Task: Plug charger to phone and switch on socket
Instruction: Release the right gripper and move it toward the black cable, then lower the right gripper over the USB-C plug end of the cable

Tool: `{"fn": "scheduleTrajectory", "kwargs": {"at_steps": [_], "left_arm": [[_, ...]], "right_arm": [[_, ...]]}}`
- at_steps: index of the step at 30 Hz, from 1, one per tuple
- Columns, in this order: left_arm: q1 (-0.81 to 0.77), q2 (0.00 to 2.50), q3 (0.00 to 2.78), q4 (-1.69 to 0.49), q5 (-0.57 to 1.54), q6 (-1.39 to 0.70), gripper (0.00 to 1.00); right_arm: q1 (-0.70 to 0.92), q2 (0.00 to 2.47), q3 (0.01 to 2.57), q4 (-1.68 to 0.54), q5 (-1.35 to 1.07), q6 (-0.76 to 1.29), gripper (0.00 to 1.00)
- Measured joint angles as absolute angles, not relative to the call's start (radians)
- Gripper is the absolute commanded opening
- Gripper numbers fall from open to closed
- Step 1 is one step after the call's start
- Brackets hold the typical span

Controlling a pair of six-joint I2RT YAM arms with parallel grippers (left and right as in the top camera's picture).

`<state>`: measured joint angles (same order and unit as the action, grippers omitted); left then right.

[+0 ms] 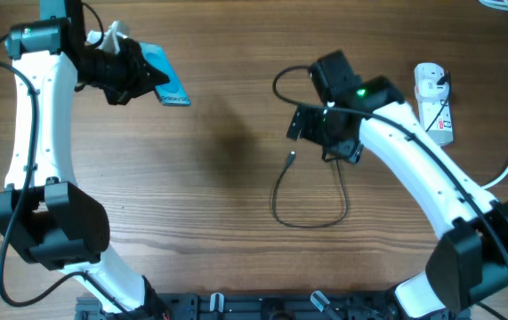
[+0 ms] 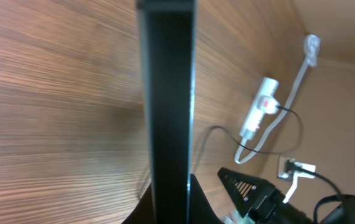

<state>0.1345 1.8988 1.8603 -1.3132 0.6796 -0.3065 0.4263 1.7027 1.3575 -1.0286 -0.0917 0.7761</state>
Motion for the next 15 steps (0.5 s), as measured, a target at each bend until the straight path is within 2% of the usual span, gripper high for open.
{"fn": "scheduleTrajectory", "kwargs": {"at_steps": [5, 7, 11, 15], "left_arm": [[0.128, 1.899, 1.86, -1.308, 0.629, -0.318, 0.04], [0.125, 1.899, 1.86, -1.301, 0.621, -0.321, 0.04], [0.118, 1.899, 1.86, -1.296, 0.615, -0.321, 0.04], [0.113, 1.899, 1.86, -1.296, 0.614, -0.321, 0.04]], "right_arm": [[0.466, 1.704, 1.211, -0.908, -0.154, 0.755, 0.89], [0.489, 1.704, 1.203, -0.906, -0.161, 0.754, 0.89], [0.51, 1.704, 1.203, -0.903, -0.176, 0.753, 0.83], [0.51, 1.705, 1.203, -0.904, -0.176, 0.749, 0.83]]}}
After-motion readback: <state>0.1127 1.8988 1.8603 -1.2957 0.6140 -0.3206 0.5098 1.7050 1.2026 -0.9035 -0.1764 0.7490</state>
